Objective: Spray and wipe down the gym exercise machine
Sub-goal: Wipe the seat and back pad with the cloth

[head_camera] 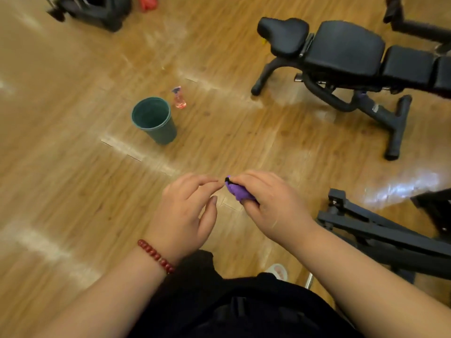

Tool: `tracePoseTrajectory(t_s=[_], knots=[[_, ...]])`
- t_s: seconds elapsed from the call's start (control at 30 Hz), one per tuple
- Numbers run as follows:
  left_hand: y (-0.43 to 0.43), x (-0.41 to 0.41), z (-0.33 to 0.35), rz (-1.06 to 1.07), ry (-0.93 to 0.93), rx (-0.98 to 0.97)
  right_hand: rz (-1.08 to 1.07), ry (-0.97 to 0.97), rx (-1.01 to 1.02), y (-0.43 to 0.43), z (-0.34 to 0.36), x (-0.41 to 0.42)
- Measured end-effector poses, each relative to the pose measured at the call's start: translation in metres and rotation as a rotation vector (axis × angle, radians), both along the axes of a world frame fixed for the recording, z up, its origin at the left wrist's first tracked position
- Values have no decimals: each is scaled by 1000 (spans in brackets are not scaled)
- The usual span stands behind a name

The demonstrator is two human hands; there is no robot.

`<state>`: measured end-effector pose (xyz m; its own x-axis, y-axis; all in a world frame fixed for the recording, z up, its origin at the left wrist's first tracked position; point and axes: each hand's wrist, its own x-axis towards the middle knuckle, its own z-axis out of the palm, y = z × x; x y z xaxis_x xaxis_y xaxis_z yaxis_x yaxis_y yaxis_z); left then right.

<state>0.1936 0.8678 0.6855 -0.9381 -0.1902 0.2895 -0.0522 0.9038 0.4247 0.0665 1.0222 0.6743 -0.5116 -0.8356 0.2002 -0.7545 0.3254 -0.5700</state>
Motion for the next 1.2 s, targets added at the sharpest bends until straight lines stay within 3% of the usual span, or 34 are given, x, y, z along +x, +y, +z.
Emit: tracePoseTrajectory(t_s=[0.37,0.53,0.7,0.9,1.2], knots=[[-214,101,-7,161,17,-13,170,-82,-9,-238,-11,75],[-295,109,-7,199,18,-12,222,-95,-5,-319,-7,81],[-363,73,-10,226,12,-11,263,-126,-9,-395,-6,47],[-458,6,-13,256,39,-85,364,-26,37,-495,-3,-39],[-566,-103,-18,286,-54,-65,452,-45,85,-614,-2,-148]])
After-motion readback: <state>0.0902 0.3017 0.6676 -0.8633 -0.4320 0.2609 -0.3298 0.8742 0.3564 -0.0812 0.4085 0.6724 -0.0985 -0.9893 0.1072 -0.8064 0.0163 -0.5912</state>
